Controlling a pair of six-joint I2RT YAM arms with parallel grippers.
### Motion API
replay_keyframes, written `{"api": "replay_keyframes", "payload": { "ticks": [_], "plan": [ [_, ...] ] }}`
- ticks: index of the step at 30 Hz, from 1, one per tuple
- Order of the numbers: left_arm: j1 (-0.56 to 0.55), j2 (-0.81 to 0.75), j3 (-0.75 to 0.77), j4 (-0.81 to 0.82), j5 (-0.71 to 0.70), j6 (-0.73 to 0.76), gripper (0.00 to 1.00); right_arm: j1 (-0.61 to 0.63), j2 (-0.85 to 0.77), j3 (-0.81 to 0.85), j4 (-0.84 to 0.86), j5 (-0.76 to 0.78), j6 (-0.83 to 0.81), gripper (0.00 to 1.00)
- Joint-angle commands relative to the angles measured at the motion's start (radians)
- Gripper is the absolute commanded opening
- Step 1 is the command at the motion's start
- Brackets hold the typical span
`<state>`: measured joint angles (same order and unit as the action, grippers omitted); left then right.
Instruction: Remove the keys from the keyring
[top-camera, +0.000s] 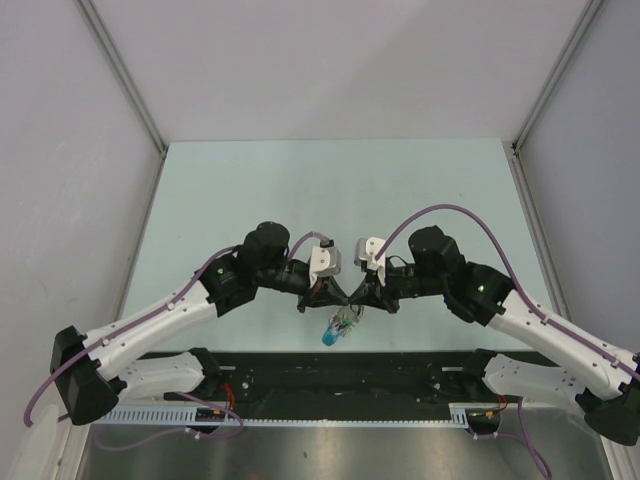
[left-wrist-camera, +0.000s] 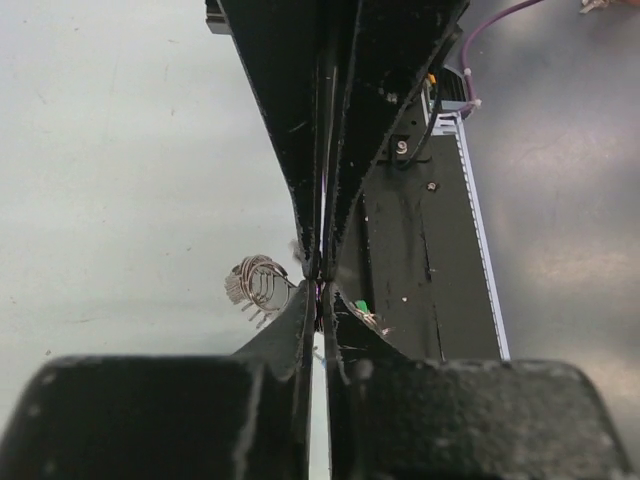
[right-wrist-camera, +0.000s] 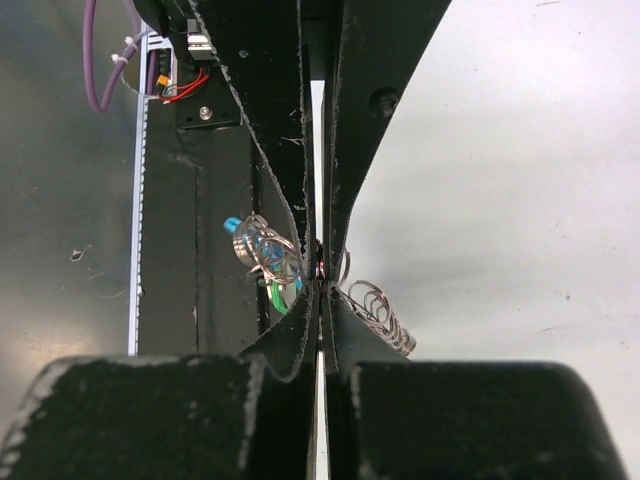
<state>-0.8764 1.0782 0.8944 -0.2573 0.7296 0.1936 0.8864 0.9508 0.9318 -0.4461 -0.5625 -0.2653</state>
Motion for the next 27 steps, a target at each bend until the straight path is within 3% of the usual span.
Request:
{"api": "replay_keyframes", "payload": {
  "ticks": [1, 13, 22, 27],
  "plan": [
    [0.001, -0.004, 0.032, -0.013, 0.027, 0.03, 0.0, 0.005, -0.006, 0.056, 0.069, -0.02, -0.003, 0.0],
    [0.04, -0.057, -0.005, 0.099, 0.011, -0.065, 0.0, -0.043, -0.047, 0.009, 0.069, 0.035, 0.06, 0.0],
    [0.066, -0.093, -0.025, 0.161, 0.108, -0.108, 0.0, -0.087, -0.184, -0.062, 0.161, -0.037, 0.071, 0.34],
    [0.068, -0.103, -0.037, 0.184, 0.132, -0.128, 0.0, -0.089, -0.167, -0.07, 0.176, -0.106, 0.057, 0.41]
  ]
}}
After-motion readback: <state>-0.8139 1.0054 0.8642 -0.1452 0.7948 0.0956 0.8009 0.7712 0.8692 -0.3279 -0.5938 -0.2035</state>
